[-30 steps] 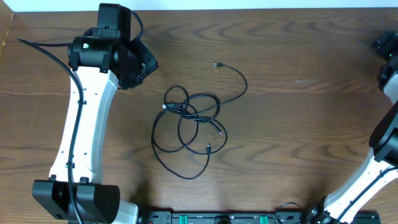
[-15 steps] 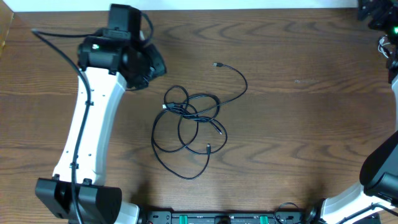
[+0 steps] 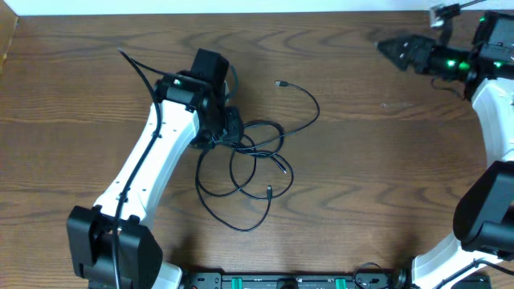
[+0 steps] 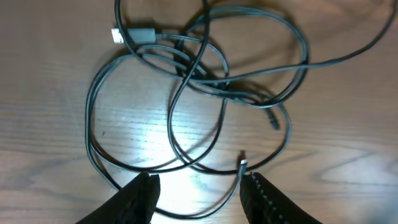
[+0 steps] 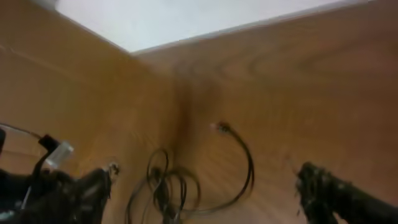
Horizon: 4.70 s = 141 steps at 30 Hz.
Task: Untangle cables
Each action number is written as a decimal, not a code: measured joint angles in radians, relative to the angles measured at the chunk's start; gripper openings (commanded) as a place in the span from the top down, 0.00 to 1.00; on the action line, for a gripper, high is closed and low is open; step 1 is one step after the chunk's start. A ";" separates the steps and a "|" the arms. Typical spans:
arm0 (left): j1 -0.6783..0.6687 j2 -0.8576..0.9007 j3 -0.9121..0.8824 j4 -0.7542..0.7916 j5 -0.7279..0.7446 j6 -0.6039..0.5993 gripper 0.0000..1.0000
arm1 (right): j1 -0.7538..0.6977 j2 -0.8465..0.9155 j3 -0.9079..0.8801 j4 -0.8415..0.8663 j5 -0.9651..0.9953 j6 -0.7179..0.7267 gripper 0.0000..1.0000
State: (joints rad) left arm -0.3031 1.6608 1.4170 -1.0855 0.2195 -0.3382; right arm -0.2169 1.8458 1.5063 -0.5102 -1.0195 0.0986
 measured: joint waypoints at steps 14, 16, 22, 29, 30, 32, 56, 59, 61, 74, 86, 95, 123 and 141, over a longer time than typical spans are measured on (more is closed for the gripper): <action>-0.005 0.000 -0.303 0.254 0.010 0.055 0.53 | 0.160 0.000 -0.001 -0.200 0.275 -0.198 0.11; -0.006 0.000 -0.332 0.297 0.011 0.056 0.53 | 0.182 0.000 -0.001 -0.201 0.304 -0.202 0.12; -0.006 0.000 -0.414 0.421 0.011 0.059 0.56 | 0.244 0.000 -0.001 -0.210 0.393 -0.212 0.12; -0.006 0.000 -0.500 0.535 0.010 0.066 0.66 | 0.303 0.000 -0.001 -0.226 0.478 -0.213 0.15; -0.006 0.000 -0.505 0.537 0.010 0.066 0.66 | 0.309 0.000 -0.001 -0.226 0.484 -0.213 0.15; -0.007 0.000 -0.507 0.542 0.001 0.066 0.66 | 0.317 0.000 -0.001 -0.227 0.494 -0.213 0.15; -0.007 0.051 -0.500 0.552 -0.087 0.129 0.93 | 0.337 0.000 -0.011 -0.227 0.516 -0.213 0.19; -0.006 0.043 -0.459 0.534 -0.040 0.128 0.93 | 0.341 0.000 -0.014 -0.227 0.517 -0.213 0.20; -0.006 0.016 -0.393 0.534 0.014 0.127 0.93 | 0.349 0.000 -0.014 -0.226 0.519 -0.213 0.20; -0.007 -0.414 -0.095 0.774 0.136 0.005 0.93 | 0.478 0.000 -0.015 -0.226 0.519 -0.203 0.23; -0.007 -0.576 -0.095 0.931 0.042 -0.032 0.92 | 0.491 0.000 -0.015 -0.192 0.364 -0.175 0.25; -0.007 -0.521 -0.095 0.848 -0.107 -0.068 0.93 | 0.491 0.000 -0.015 -0.179 0.100 -0.175 0.32; -0.006 -0.406 -0.095 0.714 -0.264 -0.159 0.92 | 0.857 0.000 -0.016 -0.056 0.564 0.462 0.44; 0.042 -0.430 -0.095 0.701 -0.270 -0.160 0.93 | 0.846 0.000 -0.018 -0.311 0.892 0.490 0.99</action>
State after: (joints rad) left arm -0.2615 1.2312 1.3216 -0.3843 -0.0502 -0.4980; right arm 0.6292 1.8458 1.4887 -0.8215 -0.1272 0.5888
